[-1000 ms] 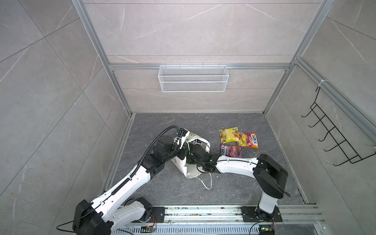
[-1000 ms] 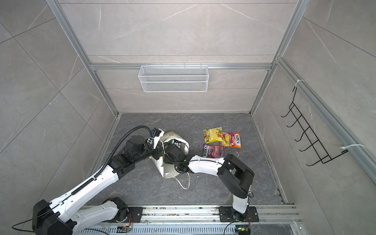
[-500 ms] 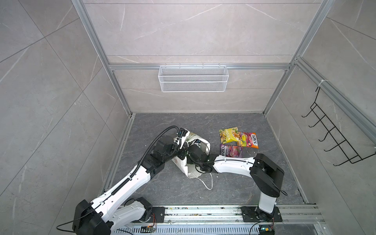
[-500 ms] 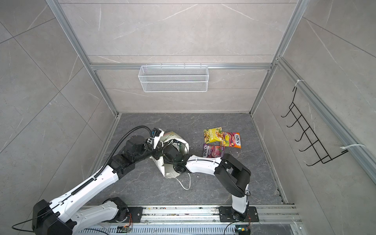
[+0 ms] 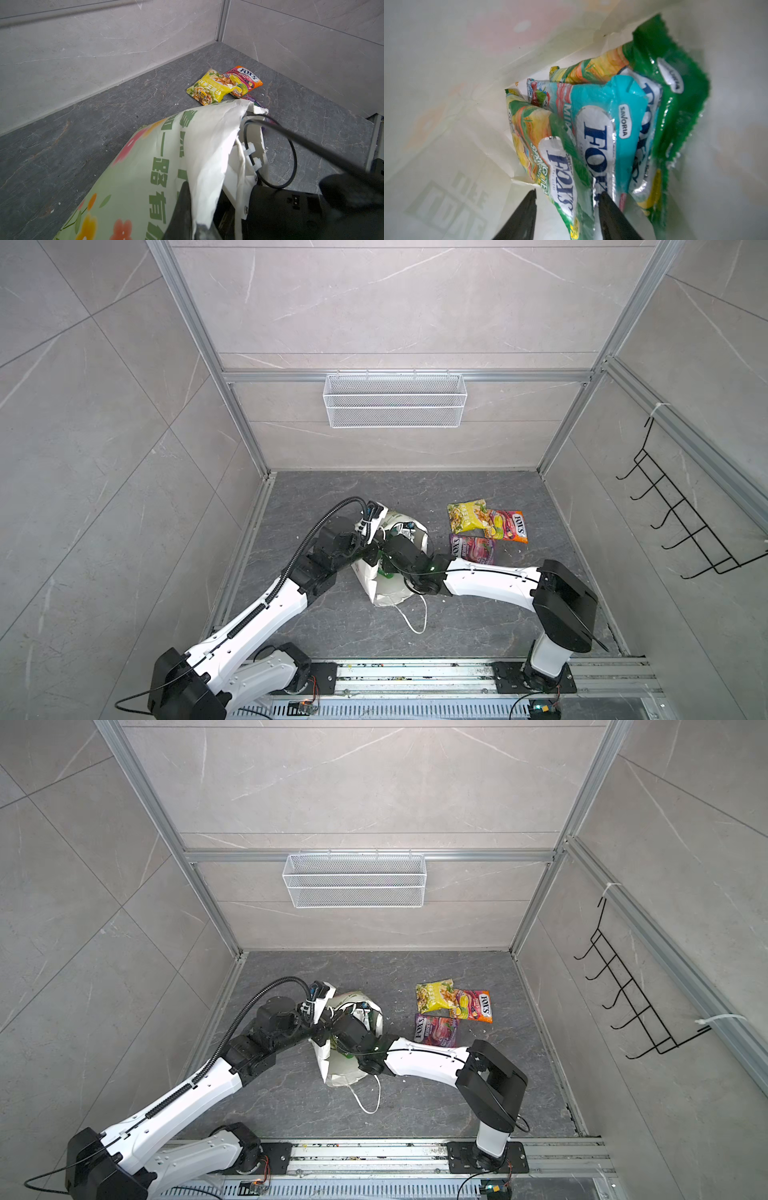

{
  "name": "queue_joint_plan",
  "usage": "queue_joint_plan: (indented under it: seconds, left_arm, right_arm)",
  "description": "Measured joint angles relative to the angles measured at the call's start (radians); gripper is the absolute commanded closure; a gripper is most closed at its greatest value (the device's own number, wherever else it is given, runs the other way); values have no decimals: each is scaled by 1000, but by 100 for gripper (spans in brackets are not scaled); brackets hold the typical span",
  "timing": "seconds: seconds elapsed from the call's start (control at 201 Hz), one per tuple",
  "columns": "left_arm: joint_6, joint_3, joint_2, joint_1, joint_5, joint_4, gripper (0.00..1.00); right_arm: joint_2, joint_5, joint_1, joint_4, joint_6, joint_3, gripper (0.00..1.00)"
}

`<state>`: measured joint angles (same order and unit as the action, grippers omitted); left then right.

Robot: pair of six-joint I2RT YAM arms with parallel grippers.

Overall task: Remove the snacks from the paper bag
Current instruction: 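Close the right gripper on the green FOX'S Spring Tea pack inside the bag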

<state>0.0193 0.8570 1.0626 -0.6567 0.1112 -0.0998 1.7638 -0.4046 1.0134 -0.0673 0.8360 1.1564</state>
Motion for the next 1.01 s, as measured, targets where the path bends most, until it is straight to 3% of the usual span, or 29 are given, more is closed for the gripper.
queue_joint_plan:
  seconds: [0.289, 0.617, 1.005]
  left_arm:
    - [15, 0, 0, 11, -27, -3, 100]
    - [15, -4, -3, 18, -54, 3, 100]
    - [14, -8, -4, -1, -34, 21, 100]
  right_arm:
    - [137, 34, -10, -31, 1, 99, 55]
    - [157, 72, -16, -31, -3, 123, 100]
    - [35, 109, -16, -2, -55, 26, 100]
